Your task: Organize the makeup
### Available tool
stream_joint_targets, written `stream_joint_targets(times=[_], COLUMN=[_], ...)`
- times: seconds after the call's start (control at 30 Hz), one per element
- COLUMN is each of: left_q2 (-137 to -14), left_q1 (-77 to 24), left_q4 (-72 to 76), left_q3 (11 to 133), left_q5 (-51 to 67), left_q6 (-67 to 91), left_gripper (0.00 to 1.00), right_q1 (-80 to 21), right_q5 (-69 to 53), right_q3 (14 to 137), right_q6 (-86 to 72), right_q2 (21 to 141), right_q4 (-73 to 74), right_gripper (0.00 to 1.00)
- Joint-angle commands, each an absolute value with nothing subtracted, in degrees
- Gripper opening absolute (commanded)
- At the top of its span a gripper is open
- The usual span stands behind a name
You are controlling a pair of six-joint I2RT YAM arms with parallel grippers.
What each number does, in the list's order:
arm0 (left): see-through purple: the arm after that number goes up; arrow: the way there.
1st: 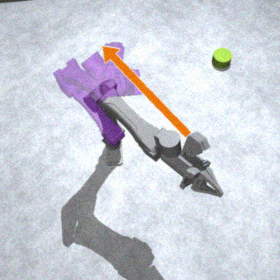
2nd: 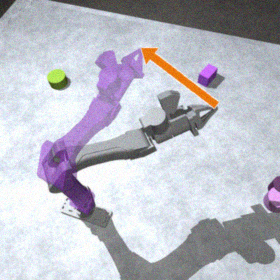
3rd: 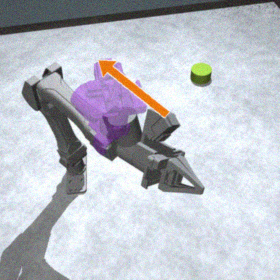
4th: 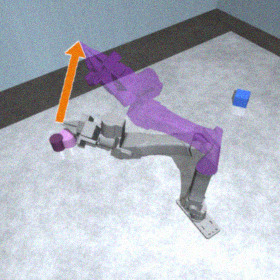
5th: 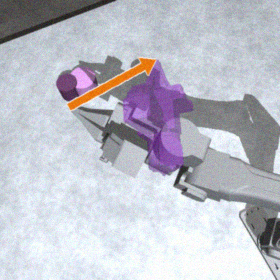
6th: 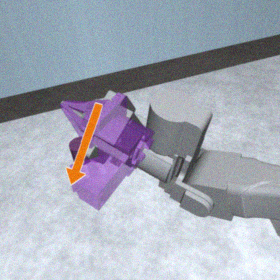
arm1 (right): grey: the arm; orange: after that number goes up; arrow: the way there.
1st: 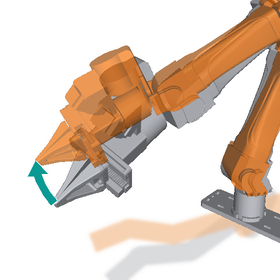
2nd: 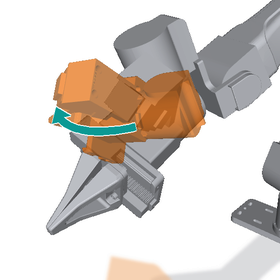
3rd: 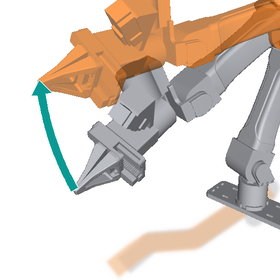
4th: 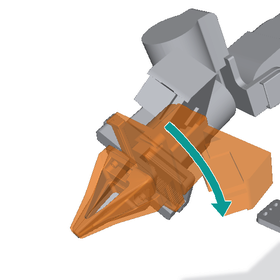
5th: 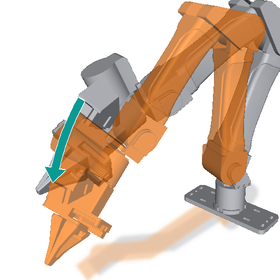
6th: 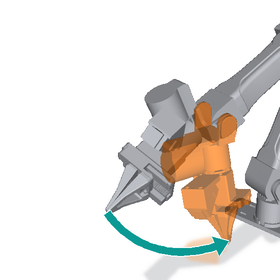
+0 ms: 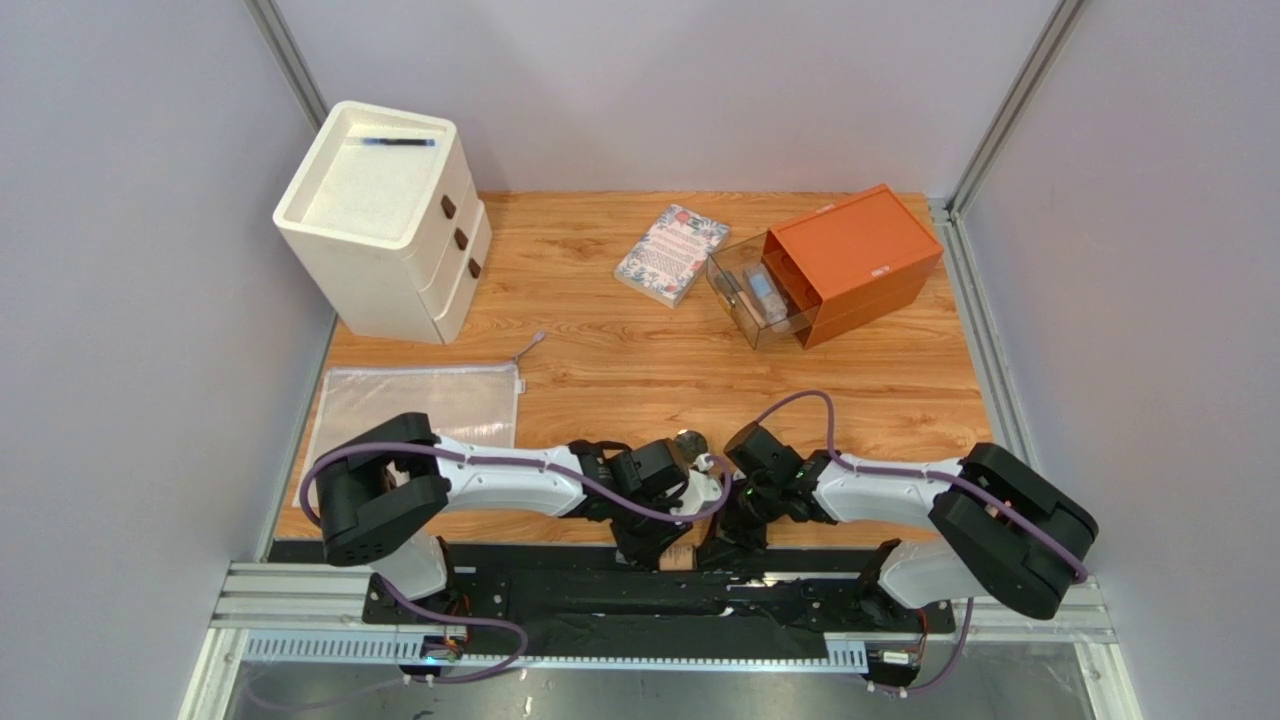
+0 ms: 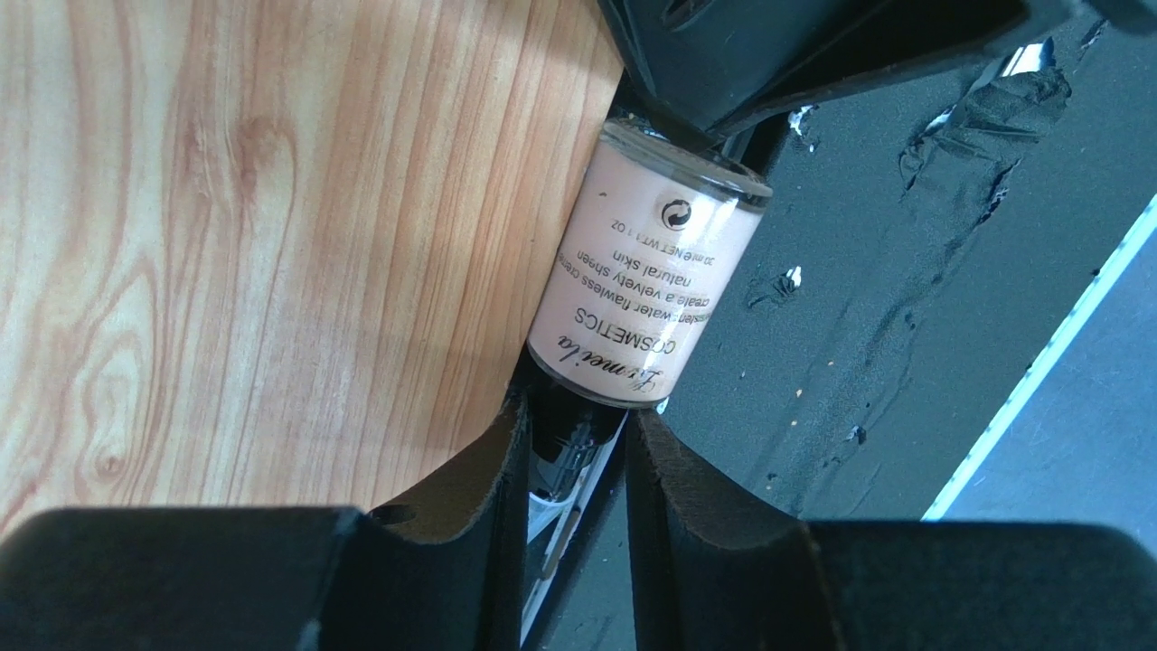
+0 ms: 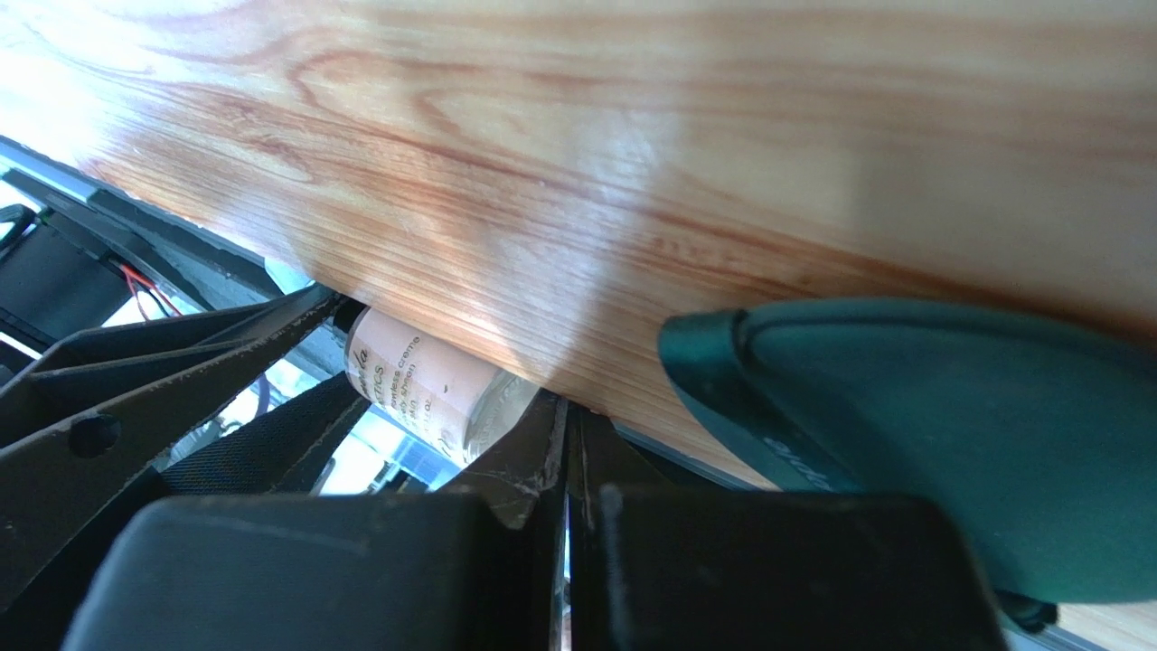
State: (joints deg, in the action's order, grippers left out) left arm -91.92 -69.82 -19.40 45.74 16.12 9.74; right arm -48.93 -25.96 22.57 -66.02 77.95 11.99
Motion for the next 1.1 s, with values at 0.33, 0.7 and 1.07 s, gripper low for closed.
stream_joint_targets(times=[0.33, 0.7, 1.07], left_q2=[-104.3, -102.2, -97.1], left_q1=[-76.5, -76.7, -76.7], left_q4=[-12.2, -15.4, -23.4], left_q3=[51.1, 54.1, 60.6], left_q5=[29.4, 29.0, 22.8], left_q6=[15.7, 17.5, 16.1], left_gripper=[0.04, 0.00, 0.00], right_q1=[-48.2, -46.0, -43.7], right_q5=[-28.7, -30.1, -30.3], right_q3=[24.8, 25.8, 27.8], right_q6=[-65.6, -63.3, -60.4], right_q2=[83.0, 82.4, 75.7], right_q4=[7.2, 8.3, 8.2], right_gripper=[0.00, 0.00, 0.00])
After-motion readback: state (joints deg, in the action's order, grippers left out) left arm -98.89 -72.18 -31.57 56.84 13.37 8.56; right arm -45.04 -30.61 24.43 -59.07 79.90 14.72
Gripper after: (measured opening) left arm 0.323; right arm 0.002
